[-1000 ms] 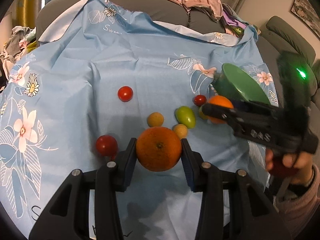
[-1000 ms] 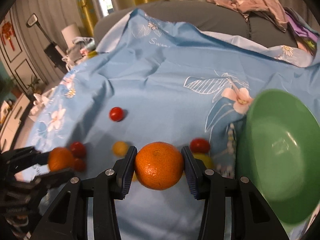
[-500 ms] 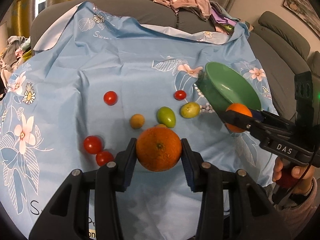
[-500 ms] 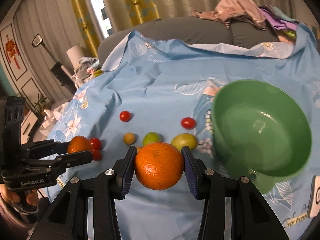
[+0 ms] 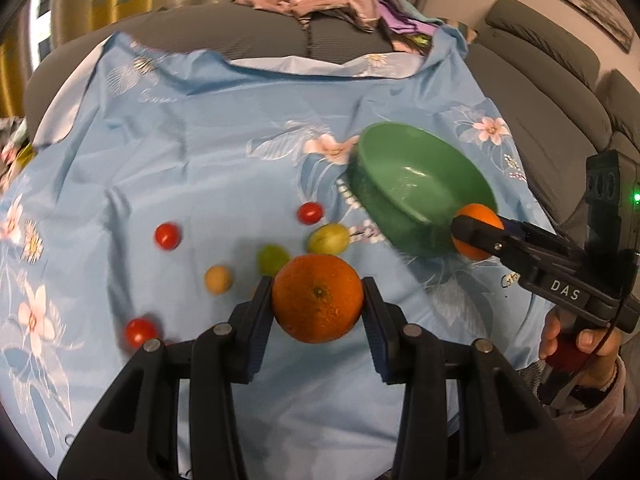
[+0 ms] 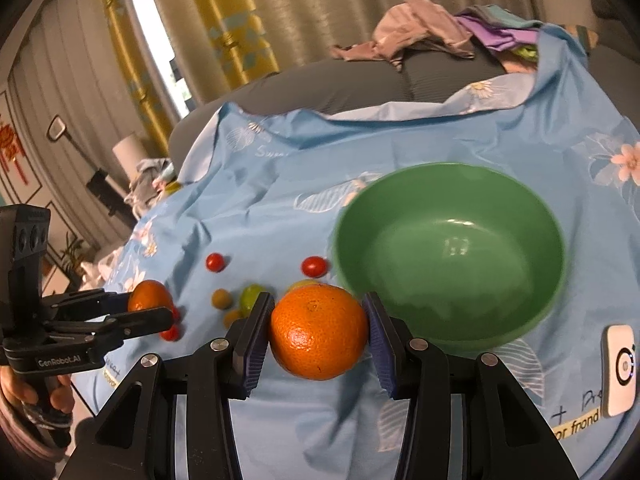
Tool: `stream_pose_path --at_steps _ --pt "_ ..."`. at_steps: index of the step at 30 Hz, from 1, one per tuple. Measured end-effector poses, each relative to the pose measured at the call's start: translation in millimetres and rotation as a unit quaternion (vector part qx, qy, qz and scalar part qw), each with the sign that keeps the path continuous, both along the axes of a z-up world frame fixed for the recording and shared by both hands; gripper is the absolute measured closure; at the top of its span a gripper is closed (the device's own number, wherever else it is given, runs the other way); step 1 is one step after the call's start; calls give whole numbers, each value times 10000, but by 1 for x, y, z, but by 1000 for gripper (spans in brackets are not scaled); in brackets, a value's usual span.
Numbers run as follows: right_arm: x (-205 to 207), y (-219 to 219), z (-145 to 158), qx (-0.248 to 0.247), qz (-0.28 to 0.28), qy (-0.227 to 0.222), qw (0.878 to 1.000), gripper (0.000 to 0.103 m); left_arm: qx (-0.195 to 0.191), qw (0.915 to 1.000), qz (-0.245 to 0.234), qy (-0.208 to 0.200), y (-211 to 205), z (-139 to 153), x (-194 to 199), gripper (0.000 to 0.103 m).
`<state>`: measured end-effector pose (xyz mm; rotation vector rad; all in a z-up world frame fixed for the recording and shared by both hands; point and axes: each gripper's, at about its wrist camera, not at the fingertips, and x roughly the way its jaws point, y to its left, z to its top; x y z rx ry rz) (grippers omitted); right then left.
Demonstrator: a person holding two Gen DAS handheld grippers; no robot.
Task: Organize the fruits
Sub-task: 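Carry both held mandarins over the green bowl with both tools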
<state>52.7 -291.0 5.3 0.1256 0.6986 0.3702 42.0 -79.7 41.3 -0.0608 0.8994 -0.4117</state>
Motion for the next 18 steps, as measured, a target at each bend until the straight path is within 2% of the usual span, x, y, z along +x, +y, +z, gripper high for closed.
stream_pose_path --at_steps 9,18 --pt "4 -40 -1 236 -500 -65 9984 55 69 9975 -648 -259 -63 16 33 61" --pt "9 -58 -9 81 -797 -54 9968 55 116 9946 -1030 -111 -112 2 72 61"
